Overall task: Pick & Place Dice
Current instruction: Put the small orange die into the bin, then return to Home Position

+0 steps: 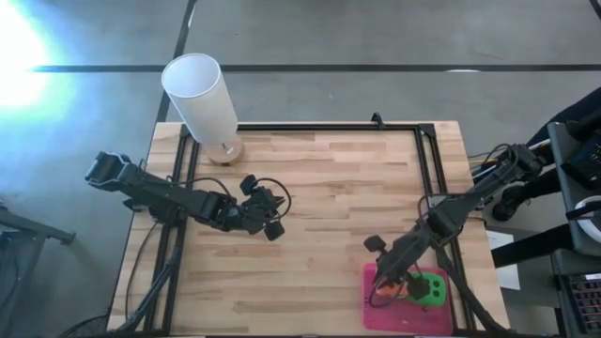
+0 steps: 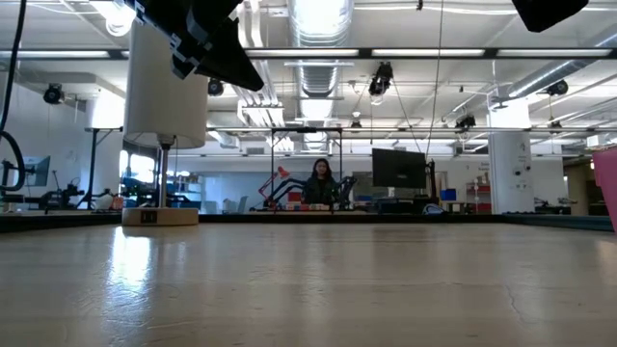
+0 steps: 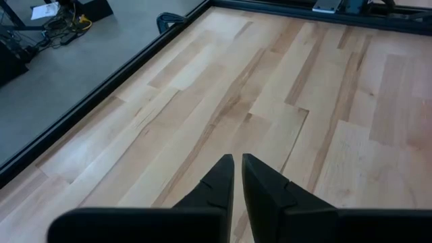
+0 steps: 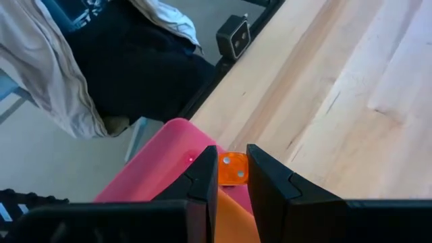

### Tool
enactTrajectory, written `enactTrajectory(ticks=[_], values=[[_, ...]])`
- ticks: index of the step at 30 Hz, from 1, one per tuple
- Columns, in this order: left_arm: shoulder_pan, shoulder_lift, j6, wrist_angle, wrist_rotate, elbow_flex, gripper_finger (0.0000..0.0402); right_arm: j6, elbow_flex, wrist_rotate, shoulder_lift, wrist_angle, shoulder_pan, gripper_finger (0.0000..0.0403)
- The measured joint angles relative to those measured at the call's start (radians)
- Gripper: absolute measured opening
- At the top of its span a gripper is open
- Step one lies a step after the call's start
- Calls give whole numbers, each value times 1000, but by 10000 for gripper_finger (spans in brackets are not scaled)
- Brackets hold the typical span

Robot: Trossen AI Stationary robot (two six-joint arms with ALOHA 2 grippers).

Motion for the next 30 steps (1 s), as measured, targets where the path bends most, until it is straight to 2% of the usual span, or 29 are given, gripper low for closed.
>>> enactTrajectory(ticks=[5,18,25,30], values=[[0,0,-3,0,0,0,35,15,0,0,-3,-2,0,60],[0,0,-3,0,0,0,35,34,2,3,-1,-52,-1,107],[0,0,-2,0,0,0,35,22,17,3,-3,-54,-1,100],[-6,-4,29,5,-1,8,35,-36,73,30,-4,-120,-1,71]])
